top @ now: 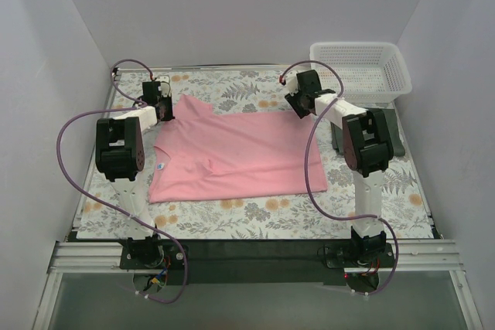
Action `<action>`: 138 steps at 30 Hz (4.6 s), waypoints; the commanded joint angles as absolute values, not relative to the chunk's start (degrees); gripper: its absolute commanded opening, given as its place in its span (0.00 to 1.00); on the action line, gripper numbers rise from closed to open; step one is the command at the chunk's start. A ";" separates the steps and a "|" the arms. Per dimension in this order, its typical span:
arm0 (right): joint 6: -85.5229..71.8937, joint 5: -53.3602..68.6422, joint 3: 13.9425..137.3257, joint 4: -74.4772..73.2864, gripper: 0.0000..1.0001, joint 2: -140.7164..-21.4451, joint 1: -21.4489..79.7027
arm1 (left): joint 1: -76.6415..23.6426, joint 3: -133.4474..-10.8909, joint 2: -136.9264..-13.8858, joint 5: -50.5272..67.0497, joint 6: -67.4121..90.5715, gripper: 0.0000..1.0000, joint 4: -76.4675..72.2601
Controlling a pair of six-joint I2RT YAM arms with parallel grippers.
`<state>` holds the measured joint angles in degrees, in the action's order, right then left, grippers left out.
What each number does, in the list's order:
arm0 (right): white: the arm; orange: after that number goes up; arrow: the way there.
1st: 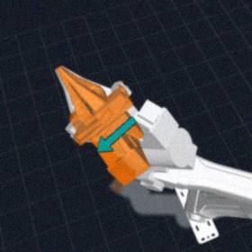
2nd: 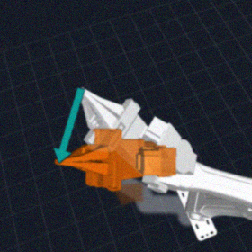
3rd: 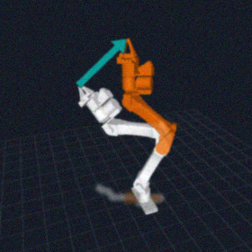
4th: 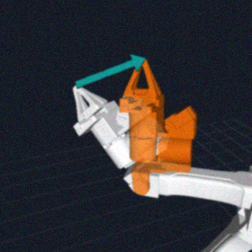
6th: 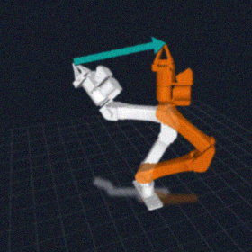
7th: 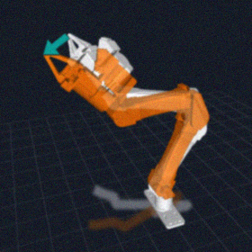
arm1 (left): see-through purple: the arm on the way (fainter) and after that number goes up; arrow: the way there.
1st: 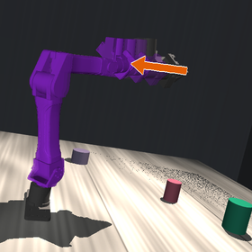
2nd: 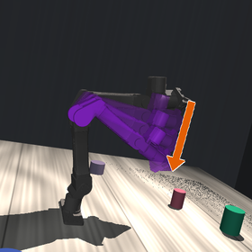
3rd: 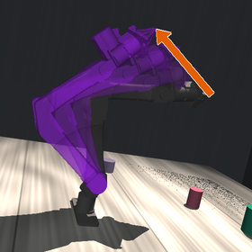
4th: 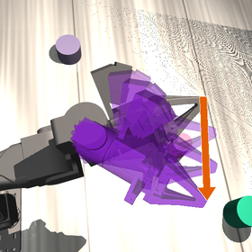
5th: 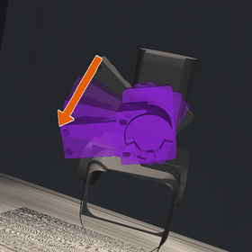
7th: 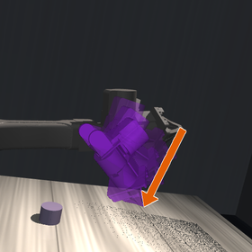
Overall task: Fold and stack the t-shirts
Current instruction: Fold the tshirt
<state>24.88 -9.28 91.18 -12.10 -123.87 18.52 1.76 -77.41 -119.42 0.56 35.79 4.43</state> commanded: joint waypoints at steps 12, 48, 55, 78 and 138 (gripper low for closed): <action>24.79 -6.68 94.66 -12.04 0.40 -127.35 16.35 | 2.28 -75.94 -117.95 -0.09 35.77 0.00 7.47; 23.64 0.26 96.68 -20.21 0.01 -125.78 14.77 | 2.29 -76.90 -112.94 -0.35 38.05 0.00 7.73; 22.85 0.26 95.36 -20.13 0.01 -121.82 14.76 | 2.20 -76.64 -109.87 -0.09 39.90 0.00 7.73; 17.32 -2.37 85.61 -18.81 0.01 -110.83 12.75 | 2.20 -69.70 -101.25 -4.92 42.80 0.00 7.21; -6.06 -4.48 66.71 -29.00 0.01 -92.90 12.66 | 2.20 -57.31 -87.10 -5.63 53.79 0.00 19.07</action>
